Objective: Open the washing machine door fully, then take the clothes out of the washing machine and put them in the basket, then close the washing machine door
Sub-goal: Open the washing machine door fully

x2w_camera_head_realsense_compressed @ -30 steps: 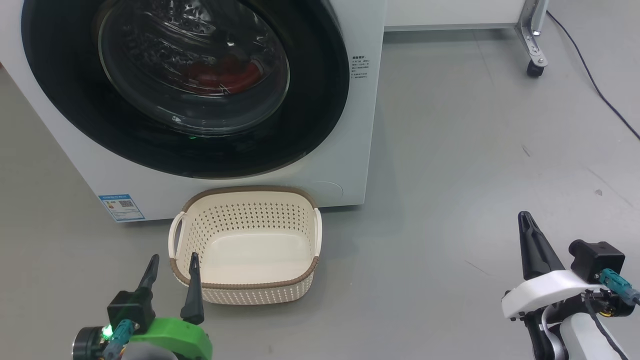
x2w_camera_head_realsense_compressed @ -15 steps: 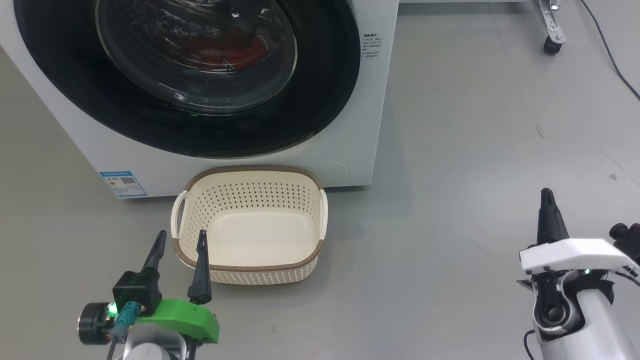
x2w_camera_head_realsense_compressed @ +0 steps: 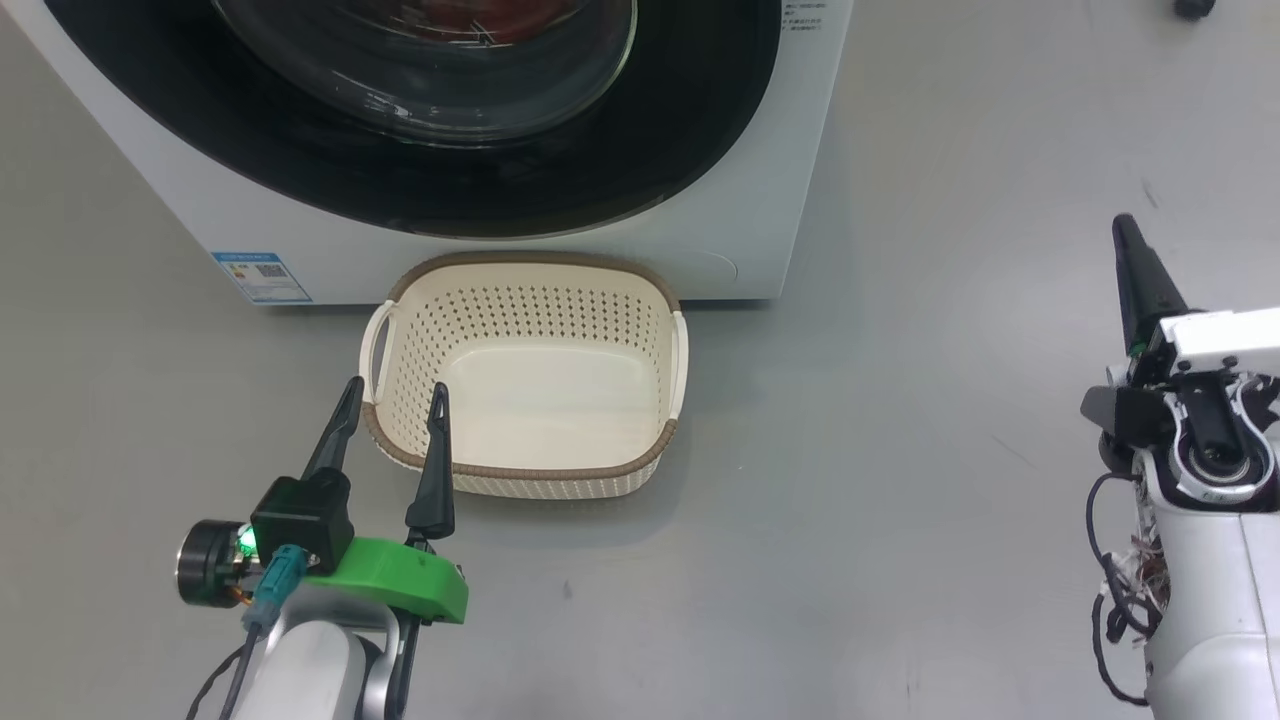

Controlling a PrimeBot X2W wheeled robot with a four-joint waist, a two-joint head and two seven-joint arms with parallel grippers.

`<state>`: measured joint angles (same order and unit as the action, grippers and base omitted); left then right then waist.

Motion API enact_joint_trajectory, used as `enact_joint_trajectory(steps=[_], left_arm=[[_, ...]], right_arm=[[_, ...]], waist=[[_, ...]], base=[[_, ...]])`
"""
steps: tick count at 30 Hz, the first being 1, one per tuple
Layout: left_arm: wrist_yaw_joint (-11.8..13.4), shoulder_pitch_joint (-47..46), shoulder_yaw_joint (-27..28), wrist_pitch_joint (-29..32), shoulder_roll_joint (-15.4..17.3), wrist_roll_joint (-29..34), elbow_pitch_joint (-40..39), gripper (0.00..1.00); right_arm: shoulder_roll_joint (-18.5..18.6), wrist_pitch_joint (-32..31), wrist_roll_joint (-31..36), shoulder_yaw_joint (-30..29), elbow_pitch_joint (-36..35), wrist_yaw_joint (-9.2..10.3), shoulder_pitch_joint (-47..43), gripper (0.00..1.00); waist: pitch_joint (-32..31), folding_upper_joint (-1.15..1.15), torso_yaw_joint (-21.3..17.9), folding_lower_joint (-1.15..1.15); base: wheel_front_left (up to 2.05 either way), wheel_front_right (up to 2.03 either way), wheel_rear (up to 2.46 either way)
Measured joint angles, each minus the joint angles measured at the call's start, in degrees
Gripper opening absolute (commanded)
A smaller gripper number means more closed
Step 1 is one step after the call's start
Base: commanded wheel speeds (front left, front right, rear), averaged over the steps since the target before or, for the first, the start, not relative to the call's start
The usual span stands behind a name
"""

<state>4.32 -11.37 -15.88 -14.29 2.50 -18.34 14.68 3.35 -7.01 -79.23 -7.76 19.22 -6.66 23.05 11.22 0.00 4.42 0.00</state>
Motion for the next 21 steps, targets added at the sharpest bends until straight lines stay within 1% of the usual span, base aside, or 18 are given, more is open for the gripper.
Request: enact_joint_trajectory(steps=[2, 3, 5, 9, 11, 13, 15, 21], left_arm=[[0.01, -0.73, -0.57, -0.04, -0.02, 0.26, -0.53, 1.00], [0.21, -1.25, -1.11, -0.15, -0.07, 0.20, -1.07, 1.00], [0.51, -1.69, -1.67, -0.15, -0.07, -0.32, -1.82, 1.00], [0.77, -2.27, -3.18, -0.15, -0.11, -1.16, -3.05, 1.00], [0.96, -2.70, -3.86, -0.15, -0.10, -1.47, -3.71, 1.00], [1.01, -3.15, -4.75, -0.15, -0.11, -1.77, -4.33, 1.00], [1.12, -3.71, -5.39, -0.15, -0.13, -1.96, -4.71, 1.00], [1.44, -5.75, -8.28, -0.15, -0.16, -3.45, -6.26, 1.00]], right_arm=[[0.14, -2.53, -2.70, -0.93, 0.02, 0.00, 2.12, 0.00], [0.52, -4.77, -4.76, -1.63, 0.03, 0.04, 4.28, 0.00], [1.43, -7.05, -6.43, -2.16, 0.05, 0.33, 6.32, 0.00], [4.09, -11.13, -8.88, -2.88, 0.04, 1.90, 10.14, 0.00], [5.01, -12.65, -9.33, -2.87, 0.01, 2.78, 12.18, 0.00], [6.13, -14.54, -9.50, -2.55, -0.04, 3.12, 14.25, 0.00], [7.25, -15.89, -9.67, -2.44, -0.07, 3.87, 16.14, 0.00], [9.65, -19.06, -10.02, -1.64, -0.09, 5.78, 21.77, 0.00]], waist=[[0.99, 0.00, 0.55, 0.00], [1.97, 0.00, 1.15, 0.00], [2.94, 0.00, 1.76, 0.00], [4.95, 0.00, 3.06, 0.00], [6.00, 0.00, 3.70, 0.00], [7.09, 0.00, 4.36, 0.00], [8.16, 0.00, 5.07, 0.00], [11.11, 0.00, 7.57, 0.00]], base=[[0.00, 0.00, 0.00], [0.00, 0.00, 0.00], [0.00, 0.00, 0.00], [0.00, 0.00, 0.00], [0.00, 0.00, 0.00], [0.00, 0.00, 0.00], [0.00, 0.00, 0.00], [0.00, 0.00, 0.00]])
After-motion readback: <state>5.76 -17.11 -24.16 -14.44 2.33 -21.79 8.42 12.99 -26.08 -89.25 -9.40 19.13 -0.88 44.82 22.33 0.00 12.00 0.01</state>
